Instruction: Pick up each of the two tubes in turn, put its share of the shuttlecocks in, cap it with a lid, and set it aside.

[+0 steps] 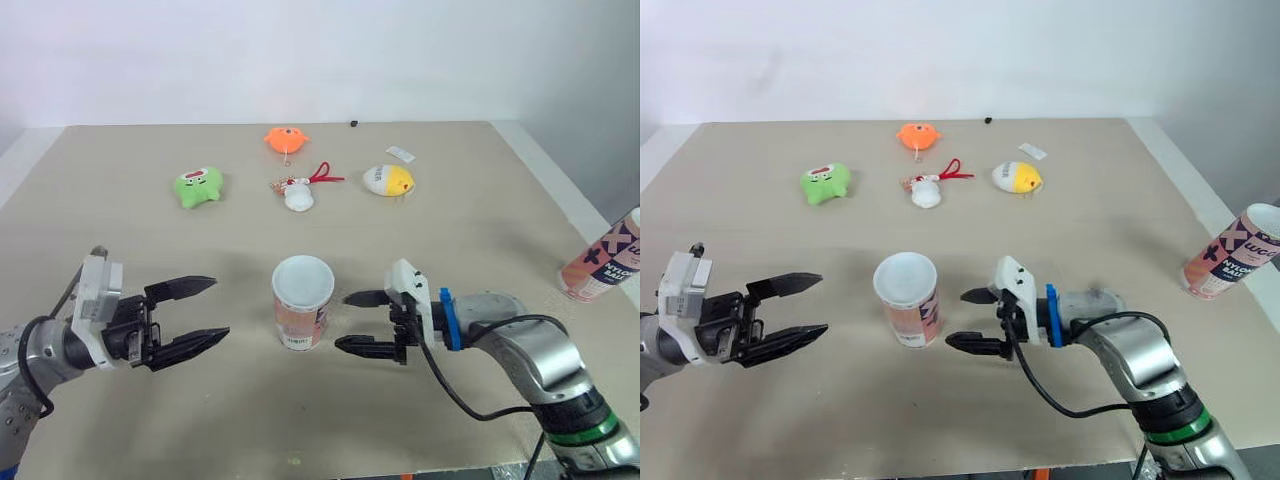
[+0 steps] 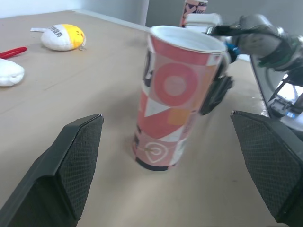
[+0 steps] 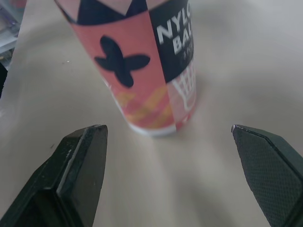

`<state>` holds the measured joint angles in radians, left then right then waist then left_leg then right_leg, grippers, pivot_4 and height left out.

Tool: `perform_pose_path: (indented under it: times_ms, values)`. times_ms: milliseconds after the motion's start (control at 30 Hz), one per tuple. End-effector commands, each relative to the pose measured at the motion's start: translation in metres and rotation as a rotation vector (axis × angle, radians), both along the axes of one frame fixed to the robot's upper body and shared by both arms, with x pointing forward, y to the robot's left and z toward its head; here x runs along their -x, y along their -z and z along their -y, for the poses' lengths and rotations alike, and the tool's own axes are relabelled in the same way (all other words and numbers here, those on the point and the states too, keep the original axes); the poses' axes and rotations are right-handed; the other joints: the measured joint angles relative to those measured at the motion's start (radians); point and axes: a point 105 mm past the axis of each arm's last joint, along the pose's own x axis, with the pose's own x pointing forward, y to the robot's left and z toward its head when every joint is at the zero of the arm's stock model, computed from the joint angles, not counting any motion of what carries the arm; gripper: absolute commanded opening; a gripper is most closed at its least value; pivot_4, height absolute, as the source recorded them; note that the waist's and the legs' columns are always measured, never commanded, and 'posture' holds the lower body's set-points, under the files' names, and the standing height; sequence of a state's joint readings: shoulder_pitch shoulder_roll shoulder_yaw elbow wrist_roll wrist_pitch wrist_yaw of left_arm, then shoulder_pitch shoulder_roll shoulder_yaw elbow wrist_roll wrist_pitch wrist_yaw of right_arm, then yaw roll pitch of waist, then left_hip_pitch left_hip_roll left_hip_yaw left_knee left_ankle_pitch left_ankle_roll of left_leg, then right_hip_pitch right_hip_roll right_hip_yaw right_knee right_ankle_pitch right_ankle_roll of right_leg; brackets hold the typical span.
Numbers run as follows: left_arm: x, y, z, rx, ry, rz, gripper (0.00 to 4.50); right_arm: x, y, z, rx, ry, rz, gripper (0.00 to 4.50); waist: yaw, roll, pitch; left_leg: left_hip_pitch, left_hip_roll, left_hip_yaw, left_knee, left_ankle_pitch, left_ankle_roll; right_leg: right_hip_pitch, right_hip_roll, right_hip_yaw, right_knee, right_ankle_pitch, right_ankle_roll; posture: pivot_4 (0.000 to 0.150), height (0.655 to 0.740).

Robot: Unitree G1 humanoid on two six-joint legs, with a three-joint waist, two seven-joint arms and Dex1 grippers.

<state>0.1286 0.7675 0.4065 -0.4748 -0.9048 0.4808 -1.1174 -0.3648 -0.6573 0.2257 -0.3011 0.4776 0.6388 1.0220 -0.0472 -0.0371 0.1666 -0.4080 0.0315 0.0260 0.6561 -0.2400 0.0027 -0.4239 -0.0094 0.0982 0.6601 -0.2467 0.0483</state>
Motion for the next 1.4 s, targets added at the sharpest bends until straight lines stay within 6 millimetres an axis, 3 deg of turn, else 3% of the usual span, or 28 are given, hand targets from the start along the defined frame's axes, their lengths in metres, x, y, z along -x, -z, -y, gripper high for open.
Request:
perform_pose_path:
  times_ms: [33,700,800,900,933,1033,1133,1200,1300,1400]
  values:
    - [0.008,-0.013,0.002,0.001,0.008,0.053,4.50,-0.003,-0.004,-0.016,-0.018,-0.072,0.044,4.48,0.000,0.000,0.000,0.000,0.000,0.000,0.000,0.000,0.000,0.000,0.000,0.000,0.000,0.000,-0.001,0.150,0.7400]
    - [0.016,-0.017,0.006,-0.011,0.016,0.071,4.50,-0.005,-0.001,-0.062,-0.062,-0.237,0.053,4.48,0.000,0.000,0.000,0.001,0.001,0.000,0.000,0.001,-0.001,0.000,0.001,-0.003,0.003,0.002,-0.007,0.150,0.7400]
    - [0.015,-0.018,0.009,-0.006,0.019,0.073,4.50,-0.006,-0.002,-0.060,-0.075,-0.233,0.047,3.77,0.000,0.000,0.000,0.001,0.001,0.000,0.000,0.001,-0.002,0.000,0.001,-0.003,0.003,0.003,-0.010,0.150,0.7400]
    - [0.013,-0.018,0.012,0.000,0.025,0.079,4.50,-0.004,-0.004,-0.057,-0.077,-0.236,0.042,2.63,0.000,0.000,0.000,0.001,0.001,0.000,0.000,0.001,-0.002,0.000,0.001,-0.003,0.003,0.003,-0.010,0.150,0.7400]
    - [0.012,-0.019,0.014,0.003,0.030,0.087,4.50,-0.004,-0.004,-0.055,-0.077,-0.229,0.041,2.51,0.000,0.000,0.000,0.001,0.001,0.000,0.000,0.001,-0.002,0.000,0.001,-0.003,0.003,0.003,-0.010,0.150,0.7400]
    - [0.005,-0.021,0.022,0.012,0.048,0.115,4.50,-0.008,-0.010,-0.046,-0.086,-0.180,0.031,2.16,0.000,0.000,0.000,0.001,0.000,0.000,0.000,0.002,-0.003,0.000,0.001,-0.003,0.003,0.003,-0.010,0.150,0.7400]
    - [-0.007,-0.020,0.030,0.002,0.050,0.142,4.50,-0.016,-0.021,-0.031,-0.111,-0.099,0.042,2.09,0.003,0.000,0.000,0.001,0.000,0.000,0.000,0.002,-0.004,0.001,0.001,-0.003,0.004,0.003,-0.010,0.150,0.7400]
    - [-0.017,-0.020,0.040,0.005,0.061,0.168,4.50,-0.026,-0.031,-0.011,-0.130,0.011,0.069,2.09,0.006,0.000,0.000,0.001,-0.001,0.000,0.001,0.002,-0.004,0.001,0.002,-0.003,0.004,0.003,-0.009,0.150,0.7400]
    - [-0.041,-0.026,0.065,0.052,0.072,0.219,4.50,-0.050,-0.054,0.041,-0.194,0.311,0.146,2.09,0.014,0.000,0.000,0.000,-0.003,-0.001,0.001,0.003,-0.005,0.002,0.002,-0.002,0.004,0.003,-0.007,0.150,0.7400]
    - [-0.057,-0.028,0.085,0.085,0.079,0.241,4.50,-0.060,-0.059,0.084,-0.209,0.574,0.195,2.09,0.023,-0.001,0.000,-0.001,-0.005,-0.001,0.003,0.003,-0.006,0.003,0.003,0.000,0.003,0.005,-0.005,0.150,0.7400]
